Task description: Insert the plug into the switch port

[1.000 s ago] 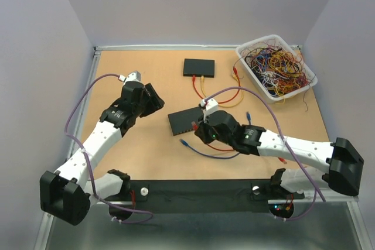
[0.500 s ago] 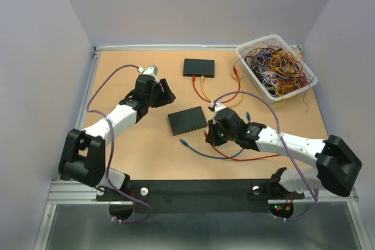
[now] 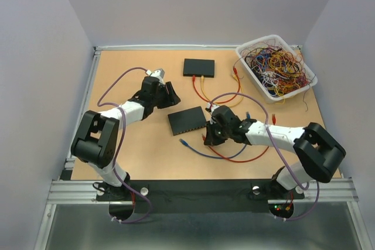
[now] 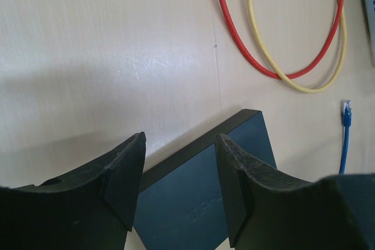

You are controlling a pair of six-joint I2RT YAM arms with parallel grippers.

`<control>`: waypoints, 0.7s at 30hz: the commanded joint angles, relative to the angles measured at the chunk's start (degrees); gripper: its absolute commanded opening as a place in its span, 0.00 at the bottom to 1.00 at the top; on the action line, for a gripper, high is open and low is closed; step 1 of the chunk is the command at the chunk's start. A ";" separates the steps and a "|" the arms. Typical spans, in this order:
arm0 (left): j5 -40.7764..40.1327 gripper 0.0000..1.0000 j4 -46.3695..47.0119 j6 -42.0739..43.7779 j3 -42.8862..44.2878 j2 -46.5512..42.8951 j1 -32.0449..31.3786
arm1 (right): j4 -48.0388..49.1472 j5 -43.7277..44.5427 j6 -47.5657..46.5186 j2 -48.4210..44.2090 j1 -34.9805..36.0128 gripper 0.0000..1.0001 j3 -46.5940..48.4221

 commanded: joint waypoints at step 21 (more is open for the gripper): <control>1.95 0.58 6.27 -4.03 -15.37 -7.67 -0.17 | 3.53 -1.82 0.33 7.79 -3.32 0.01 6.29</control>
